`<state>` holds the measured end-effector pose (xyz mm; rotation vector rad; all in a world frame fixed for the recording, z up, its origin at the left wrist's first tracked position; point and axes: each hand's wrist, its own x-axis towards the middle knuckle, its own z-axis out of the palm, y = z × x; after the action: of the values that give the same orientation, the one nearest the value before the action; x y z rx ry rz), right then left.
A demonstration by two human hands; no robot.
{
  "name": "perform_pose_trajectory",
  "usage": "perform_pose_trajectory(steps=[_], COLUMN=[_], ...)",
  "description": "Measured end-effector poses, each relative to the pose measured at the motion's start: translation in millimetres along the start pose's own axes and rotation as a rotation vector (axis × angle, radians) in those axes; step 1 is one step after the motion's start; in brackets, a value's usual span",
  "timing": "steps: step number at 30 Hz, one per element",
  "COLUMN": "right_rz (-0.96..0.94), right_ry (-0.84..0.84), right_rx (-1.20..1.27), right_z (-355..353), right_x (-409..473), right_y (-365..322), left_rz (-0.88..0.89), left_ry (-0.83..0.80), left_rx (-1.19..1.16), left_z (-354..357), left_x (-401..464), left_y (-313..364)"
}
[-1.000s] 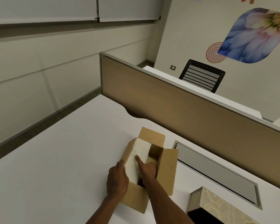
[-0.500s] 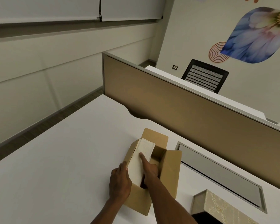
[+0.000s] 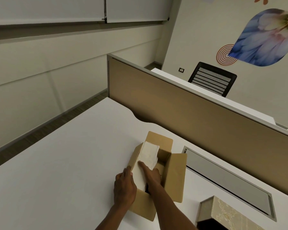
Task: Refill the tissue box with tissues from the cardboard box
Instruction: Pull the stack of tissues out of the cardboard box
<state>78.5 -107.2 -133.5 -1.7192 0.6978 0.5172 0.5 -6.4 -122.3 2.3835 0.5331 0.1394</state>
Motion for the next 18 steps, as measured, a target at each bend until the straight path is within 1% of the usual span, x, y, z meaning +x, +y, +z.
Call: perform_pose_trajectory(steps=[3, 7, 10, 12, 15, 18], right_rz=[-0.006, 0.076, 0.159, 0.177, 0.166, 0.112], right_ry=[-0.007, -0.047, -0.172, -0.199, -0.177, -0.147], right_rx=[0.020, 0.223, 0.376, 0.399, 0.373, 0.347], right_z=[0, -7, -18, -22, -24, -22], right_x=[-17, -18, -28, -30, -31, -22], right_y=[-12, -14, -18, -18, -16, -6], left_rz=[0.008, 0.039, 0.050, 0.054, 0.072, 0.063], left_ry=[0.015, 0.020, 0.000, -0.012, -0.010, -0.018], left_rx=[-0.002, 0.023, 0.033, 0.049, 0.067, 0.074], left_z=[0, -1, -2, -3, -3, -4], left_x=[0, -1, -2, -2, -1, -3], left_y=[-1, 0, 1, 1, 0, 1])
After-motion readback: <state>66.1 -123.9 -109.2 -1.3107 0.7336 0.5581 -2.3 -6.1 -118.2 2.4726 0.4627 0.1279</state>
